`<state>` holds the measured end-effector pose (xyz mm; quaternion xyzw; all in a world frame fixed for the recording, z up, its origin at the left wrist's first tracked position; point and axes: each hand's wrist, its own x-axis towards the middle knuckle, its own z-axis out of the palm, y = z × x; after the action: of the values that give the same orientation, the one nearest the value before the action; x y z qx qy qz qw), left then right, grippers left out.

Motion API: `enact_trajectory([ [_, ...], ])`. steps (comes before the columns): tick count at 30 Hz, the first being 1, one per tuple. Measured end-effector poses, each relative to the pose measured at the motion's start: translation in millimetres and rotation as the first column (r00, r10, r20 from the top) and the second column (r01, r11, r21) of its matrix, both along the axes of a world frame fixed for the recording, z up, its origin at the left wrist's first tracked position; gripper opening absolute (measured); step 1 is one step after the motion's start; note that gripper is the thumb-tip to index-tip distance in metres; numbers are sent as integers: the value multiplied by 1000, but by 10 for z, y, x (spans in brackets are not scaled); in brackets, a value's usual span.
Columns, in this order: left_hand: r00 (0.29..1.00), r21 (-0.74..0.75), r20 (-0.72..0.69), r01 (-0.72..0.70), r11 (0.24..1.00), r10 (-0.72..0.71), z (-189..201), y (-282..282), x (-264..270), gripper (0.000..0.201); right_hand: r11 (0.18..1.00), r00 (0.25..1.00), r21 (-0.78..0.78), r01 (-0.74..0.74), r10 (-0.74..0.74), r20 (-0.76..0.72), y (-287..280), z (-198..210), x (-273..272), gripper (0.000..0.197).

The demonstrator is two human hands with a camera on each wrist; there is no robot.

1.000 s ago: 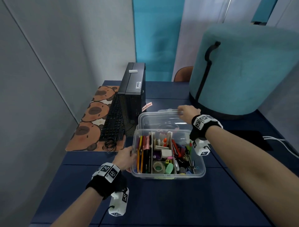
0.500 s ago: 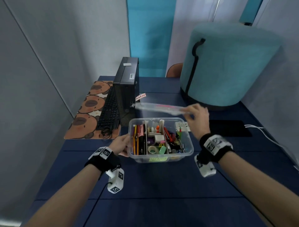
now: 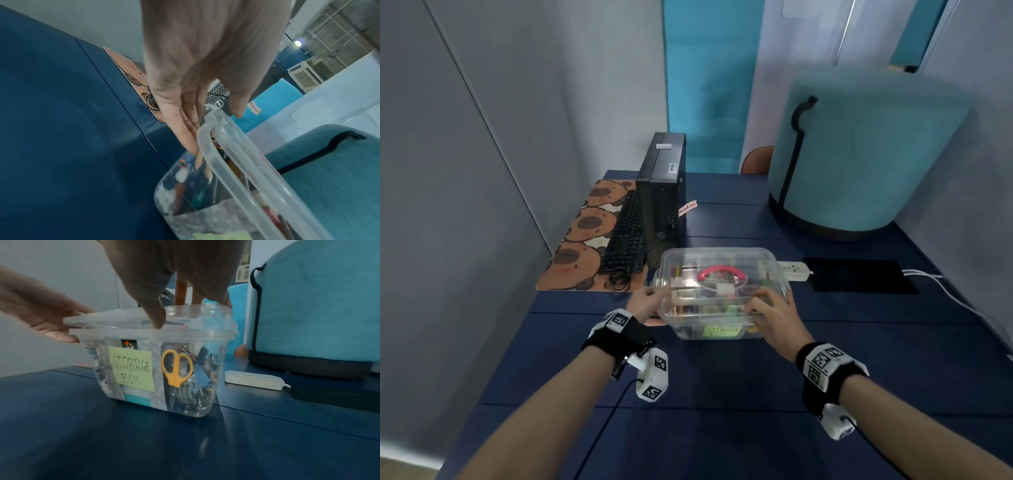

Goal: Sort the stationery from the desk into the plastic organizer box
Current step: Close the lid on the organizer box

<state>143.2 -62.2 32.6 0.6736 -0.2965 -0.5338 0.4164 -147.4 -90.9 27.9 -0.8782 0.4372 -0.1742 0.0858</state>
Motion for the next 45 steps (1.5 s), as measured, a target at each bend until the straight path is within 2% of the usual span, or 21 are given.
enact_trajectory([
  [3,988,-11,157,20,1000,-18,-36,-21,6,51,996,998,92,-12,17,-59,14,69,-19,14],
  [7,935,25,351,52,998,-57,-12,-57,-15,60,993,988,112,-24,40,-148,60,130,-82,26],
  [10,937,55,342,53,997,-69,-20,-43,-28,60,987,987,158,-13,37,-154,92,144,-114,26],
  [12,940,63,336,39,997,-58,-19,-28,-56,52,978,995,201,65,-47,-91,51,121,-125,21],
  [14,943,60,331,13,998,-33,-45,-45,-58,58,938,964,254,234,-258,62,-44,108,-138,20],
  [16,953,64,302,-1,998,-18,-115,-112,-16,62,827,875,425,368,-463,144,-138,132,-163,41],
  [17,962,67,273,-9,998,-10,-128,-138,0,62,772,847,510,381,-512,142,-162,137,-170,51],
  [18,968,78,253,-20,997,-1,-97,-141,-1,58,739,838,562,372,-528,139,-175,123,-168,57],
  [21,976,89,219,-33,996,12,-70,-164,5,38,729,840,582,360,-524,137,-151,33,-153,61],
  [22,975,93,222,-35,995,14,-56,-166,5,43,719,829,593,364,-540,146,-158,7,-150,61],
  [24,955,113,297,-17,993,-18,18,-165,-49,68,708,808,572,413,-575,129,-197,10,-132,60],
  [25,903,122,425,16,992,-67,51,-179,-83,77,721,807,520,458,-583,97,-231,39,-111,56],
  [26,780,134,613,57,989,-128,104,-184,-141,78,742,809,451,496,-583,70,-276,78,-75,51],
  [27,599,144,781,104,984,-177,142,-183,-205,70,769,819,382,513,-572,52,-322,116,-33,43],
  [28,430,143,881,157,977,-198,159,-187,-279,59,791,832,334,513,-553,32,-367,144,11,37],
  [29,325,170,918,192,967,-226,189,-187,-352,48,801,844,320,506,-536,5,-408,163,58,33],
  [30,278,200,926,210,957,-254,188,-194,-409,41,794,847,336,508,-530,-28,-441,178,101,31],
  [31,279,216,921,215,952,-272,166,-204,-435,36,773,840,361,521,-539,-59,-471,184,128,30],
  [34,351,212,898,186,959,-266,156,-220,-454,29,733,813,381,563,-575,-94,-507,168,148,29],
  [38,417,164,882,161,973,-218,164,-247,-408,19,723,800,407,559,-599,-34,-481,113,111,32],
  [45,714,-33,700,19,999,10,247,-131,-347,33,677,756,560,478,-641,130,-501,137,-13,55],
])
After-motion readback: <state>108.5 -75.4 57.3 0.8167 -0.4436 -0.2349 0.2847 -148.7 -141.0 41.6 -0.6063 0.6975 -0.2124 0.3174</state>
